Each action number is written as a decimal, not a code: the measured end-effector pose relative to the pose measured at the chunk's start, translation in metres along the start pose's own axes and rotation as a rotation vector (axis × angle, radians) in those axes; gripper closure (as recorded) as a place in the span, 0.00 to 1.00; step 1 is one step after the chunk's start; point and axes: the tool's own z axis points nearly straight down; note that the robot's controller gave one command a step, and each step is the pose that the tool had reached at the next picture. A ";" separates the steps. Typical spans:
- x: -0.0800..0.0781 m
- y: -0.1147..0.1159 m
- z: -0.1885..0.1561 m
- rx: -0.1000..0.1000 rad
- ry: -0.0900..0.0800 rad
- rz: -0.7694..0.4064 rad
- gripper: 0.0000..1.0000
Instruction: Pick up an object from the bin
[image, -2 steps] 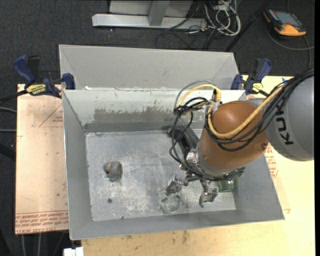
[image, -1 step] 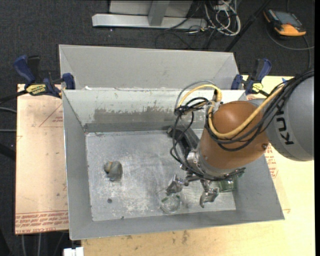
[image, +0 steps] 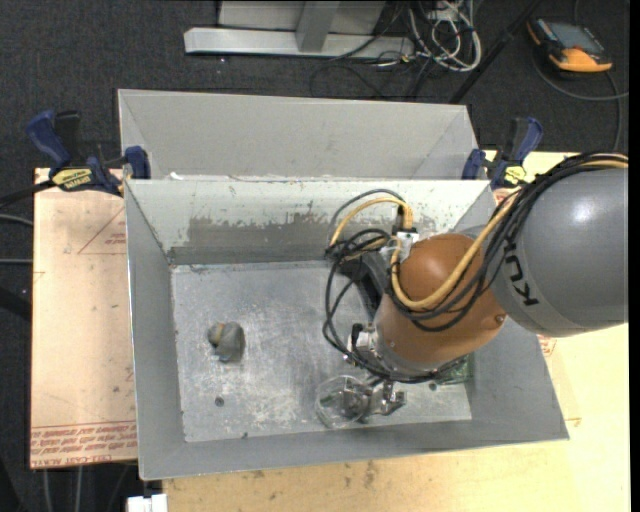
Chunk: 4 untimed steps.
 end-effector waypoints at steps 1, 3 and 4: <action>0.000 0.000 0.000 0.000 0.000 0.000 1.00; -0.009 0.000 -0.137 -0.005 -0.007 -0.117 1.00; -0.032 -0.015 -0.105 0.007 -0.009 -0.019 1.00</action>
Offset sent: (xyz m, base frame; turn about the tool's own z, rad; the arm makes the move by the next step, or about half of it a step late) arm 0.0022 0.0081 0.2139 -0.1014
